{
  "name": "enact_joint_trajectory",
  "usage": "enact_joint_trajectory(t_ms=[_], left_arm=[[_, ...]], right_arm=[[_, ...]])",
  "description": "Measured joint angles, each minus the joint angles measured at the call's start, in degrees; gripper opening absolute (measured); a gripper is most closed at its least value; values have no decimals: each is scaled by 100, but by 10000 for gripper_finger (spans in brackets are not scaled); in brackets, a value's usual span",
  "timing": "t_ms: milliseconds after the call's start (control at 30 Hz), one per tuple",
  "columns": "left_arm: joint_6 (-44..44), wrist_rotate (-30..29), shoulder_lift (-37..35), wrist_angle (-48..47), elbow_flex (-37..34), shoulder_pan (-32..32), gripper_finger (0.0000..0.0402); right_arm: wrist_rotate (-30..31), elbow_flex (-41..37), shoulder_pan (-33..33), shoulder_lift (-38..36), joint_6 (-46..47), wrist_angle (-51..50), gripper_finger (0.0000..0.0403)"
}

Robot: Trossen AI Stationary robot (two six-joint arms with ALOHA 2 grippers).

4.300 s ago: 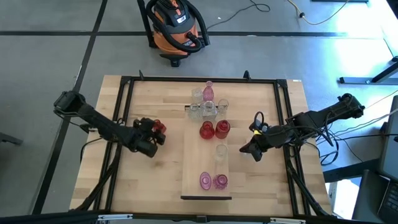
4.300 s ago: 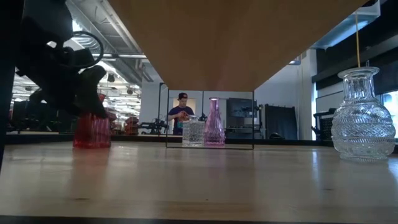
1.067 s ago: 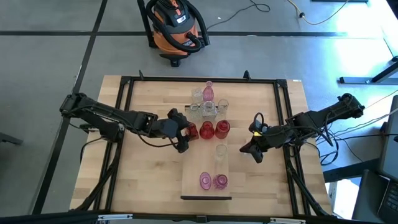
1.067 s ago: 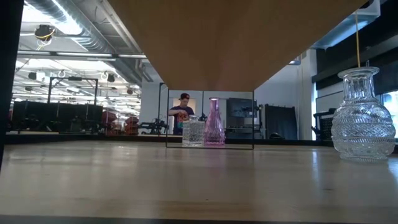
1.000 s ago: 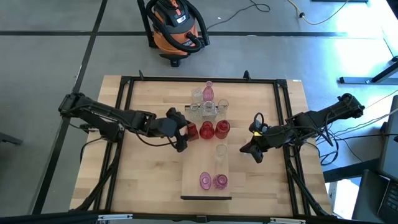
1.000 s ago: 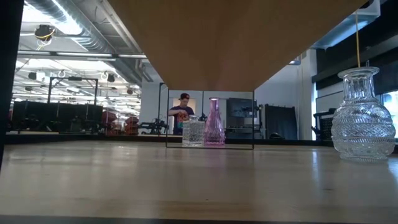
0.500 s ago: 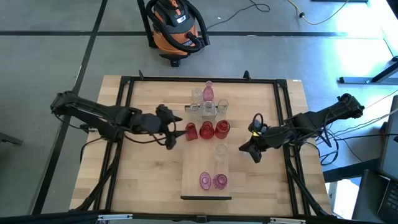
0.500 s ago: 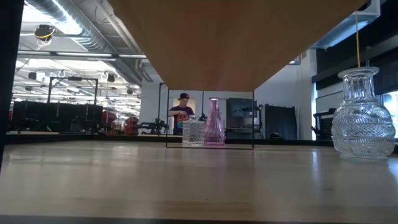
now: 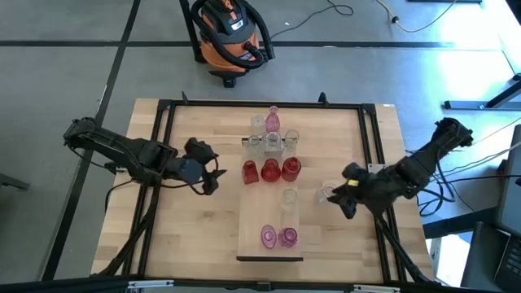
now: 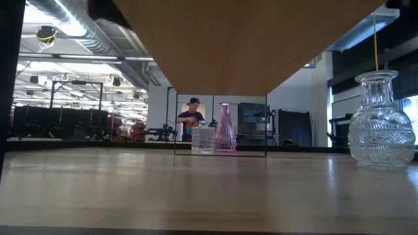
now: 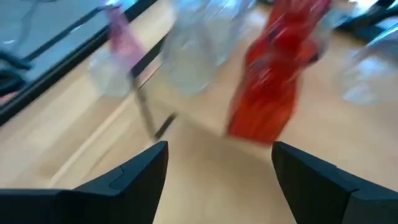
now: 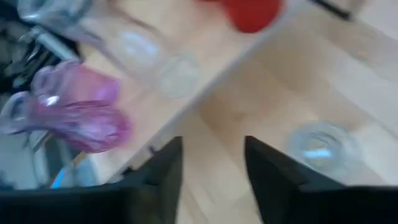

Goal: Sort vases onto shelf
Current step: Put the violet vase on the shelf aligned with the violet vase

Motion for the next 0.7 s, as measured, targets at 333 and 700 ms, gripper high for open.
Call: enact_joint_trajectory(t_ms=[333, 700], left_arm=[[384, 56, -1363, 670, -1615, 1145, 249], [2738, 4172, -1212, 2766, -1655, 5607, 237]], right_arm=[[1406, 2, 351, -16, 1196, -504, 272], [1547, 2, -168, -13, 1374, 107, 249]])
